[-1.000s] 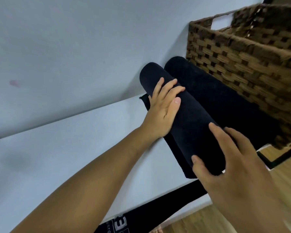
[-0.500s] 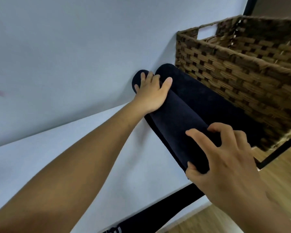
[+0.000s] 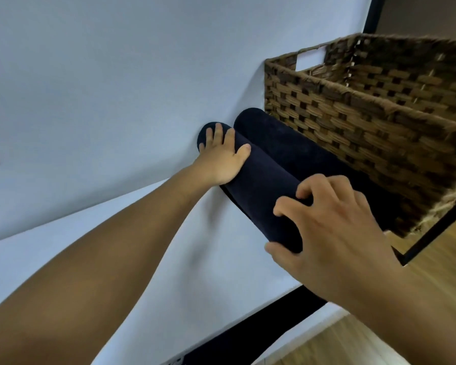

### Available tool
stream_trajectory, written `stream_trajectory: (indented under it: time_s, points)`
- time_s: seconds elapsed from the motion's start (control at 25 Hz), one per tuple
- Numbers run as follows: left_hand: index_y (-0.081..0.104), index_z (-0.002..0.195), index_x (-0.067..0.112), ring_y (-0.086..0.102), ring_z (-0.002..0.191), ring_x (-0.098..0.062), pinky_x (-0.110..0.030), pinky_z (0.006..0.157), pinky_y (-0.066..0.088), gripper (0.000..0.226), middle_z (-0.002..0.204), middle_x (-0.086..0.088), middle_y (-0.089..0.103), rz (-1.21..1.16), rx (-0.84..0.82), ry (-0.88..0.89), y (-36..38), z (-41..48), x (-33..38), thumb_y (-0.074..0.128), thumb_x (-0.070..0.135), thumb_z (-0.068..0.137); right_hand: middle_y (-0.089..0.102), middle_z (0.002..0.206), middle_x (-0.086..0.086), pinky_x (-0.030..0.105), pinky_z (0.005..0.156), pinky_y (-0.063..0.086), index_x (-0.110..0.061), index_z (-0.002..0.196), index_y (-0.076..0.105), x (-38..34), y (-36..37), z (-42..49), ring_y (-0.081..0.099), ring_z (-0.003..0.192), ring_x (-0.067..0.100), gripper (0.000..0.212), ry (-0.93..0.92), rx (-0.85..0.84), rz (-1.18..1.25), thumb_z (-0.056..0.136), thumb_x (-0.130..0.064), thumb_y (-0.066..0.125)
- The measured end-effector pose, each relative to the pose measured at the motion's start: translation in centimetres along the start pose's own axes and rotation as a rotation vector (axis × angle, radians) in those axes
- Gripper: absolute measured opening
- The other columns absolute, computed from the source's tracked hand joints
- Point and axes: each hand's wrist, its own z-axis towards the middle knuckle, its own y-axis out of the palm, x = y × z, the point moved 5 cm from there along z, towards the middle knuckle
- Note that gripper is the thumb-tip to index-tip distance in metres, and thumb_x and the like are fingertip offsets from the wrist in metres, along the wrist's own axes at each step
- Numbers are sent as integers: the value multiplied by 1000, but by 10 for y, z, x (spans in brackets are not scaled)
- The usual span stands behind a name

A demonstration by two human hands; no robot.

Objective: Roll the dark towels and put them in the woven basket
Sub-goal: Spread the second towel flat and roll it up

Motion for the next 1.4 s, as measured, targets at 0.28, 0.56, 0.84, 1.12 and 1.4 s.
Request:
stream_trajectory:
  time_s: [0.28,0.56,0.84,1.12,1.4]
  points:
    - [6,155,14,-17,148,-26,-50,119,-10,66,163,-11,3,81,-116,91,-10,34,21,20,43,97,-16,162,12,38,121,6,-24,152,-20,-1,35,36,-8,151,27,92,-100,-348,74,93,-56,43]
    - [-5,153,36,-14,149,-24,-51,118,-13,71,163,-4,-8,238,-28,203,7,54,23,22,64,94,-21,162,3,33,115,19,-36,149,-23,5,38,39,-12,151,19,94,-140,-341,208,90,-57,46]
    - [12,153,38,-10,150,-19,-57,115,-17,58,164,-1,1,169,-42,404,5,5,56,8,58,99,15,163,-6,37,112,36,-42,151,22,9,36,31,15,149,11,70,-43,-165,336,87,-54,48]
    - [0,151,47,-8,150,-22,-54,118,-9,63,163,5,-6,235,-38,354,19,0,67,20,66,94,55,141,7,54,99,44,-19,127,66,8,50,-31,49,131,32,53,-10,297,386,79,-42,63]
    - [14,152,42,-2,151,-25,-58,116,-11,69,164,4,5,209,104,237,17,8,65,19,72,90,56,137,11,55,100,38,-21,122,68,1,59,-25,49,127,37,58,62,312,312,66,-25,79]
